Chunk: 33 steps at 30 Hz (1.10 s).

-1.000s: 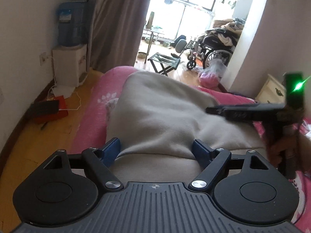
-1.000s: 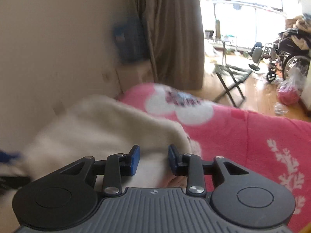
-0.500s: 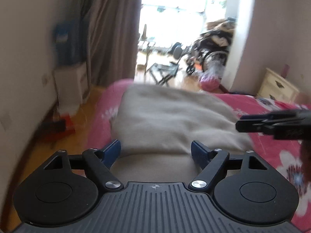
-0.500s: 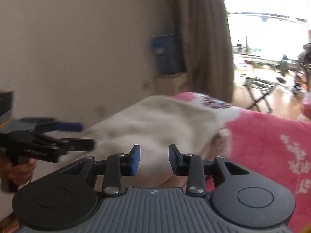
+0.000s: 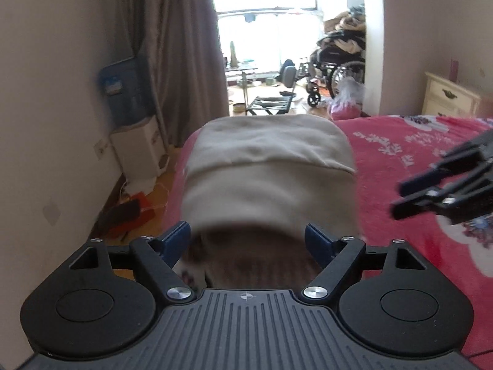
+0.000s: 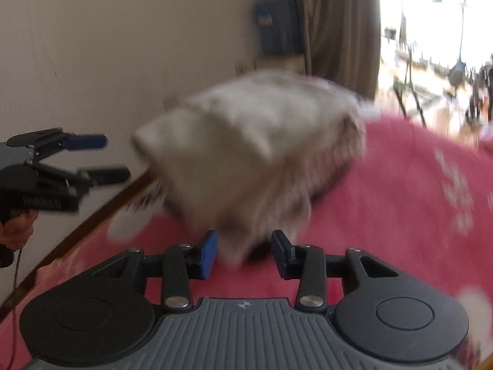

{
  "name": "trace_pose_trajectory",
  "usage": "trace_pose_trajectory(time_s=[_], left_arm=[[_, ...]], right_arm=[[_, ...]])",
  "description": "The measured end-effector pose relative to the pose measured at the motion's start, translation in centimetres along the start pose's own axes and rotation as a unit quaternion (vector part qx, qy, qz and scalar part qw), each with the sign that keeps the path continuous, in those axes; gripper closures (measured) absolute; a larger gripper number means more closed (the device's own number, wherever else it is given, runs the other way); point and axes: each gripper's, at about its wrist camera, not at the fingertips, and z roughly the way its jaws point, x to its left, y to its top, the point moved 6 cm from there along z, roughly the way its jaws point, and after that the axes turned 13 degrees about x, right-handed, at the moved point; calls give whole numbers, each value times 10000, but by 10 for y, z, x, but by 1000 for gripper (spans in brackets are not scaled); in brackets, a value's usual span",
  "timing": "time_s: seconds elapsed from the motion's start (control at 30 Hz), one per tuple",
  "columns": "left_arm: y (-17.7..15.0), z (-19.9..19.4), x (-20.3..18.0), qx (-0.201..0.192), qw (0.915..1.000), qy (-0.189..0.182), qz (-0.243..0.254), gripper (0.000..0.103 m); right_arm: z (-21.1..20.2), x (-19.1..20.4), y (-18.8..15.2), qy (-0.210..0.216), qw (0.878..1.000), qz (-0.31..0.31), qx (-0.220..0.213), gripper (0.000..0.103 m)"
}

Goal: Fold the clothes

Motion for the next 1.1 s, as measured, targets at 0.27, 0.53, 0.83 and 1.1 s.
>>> trace_pose_trajectory(time_s=[0.27,0.53,0.83,1.1], left_arm=[[-35,-65,-51,5,9960,-85,-884,4],[-51,-76,-66,154,9839,71,-1778,0],[-70,-81,-84,353,9783,623,-1946,0],[-73,-78,-90,484,9732,1000,-2013,0]], right_arm=[[-54,24,-64,-438,9989,152,-67,17],[-78,32,-93,-727,9951,662,-55,0],[-92,30,-98,-1415,9819,1239,-236,0],[-100,53,-91,-1621,9804,937,-613,0]])
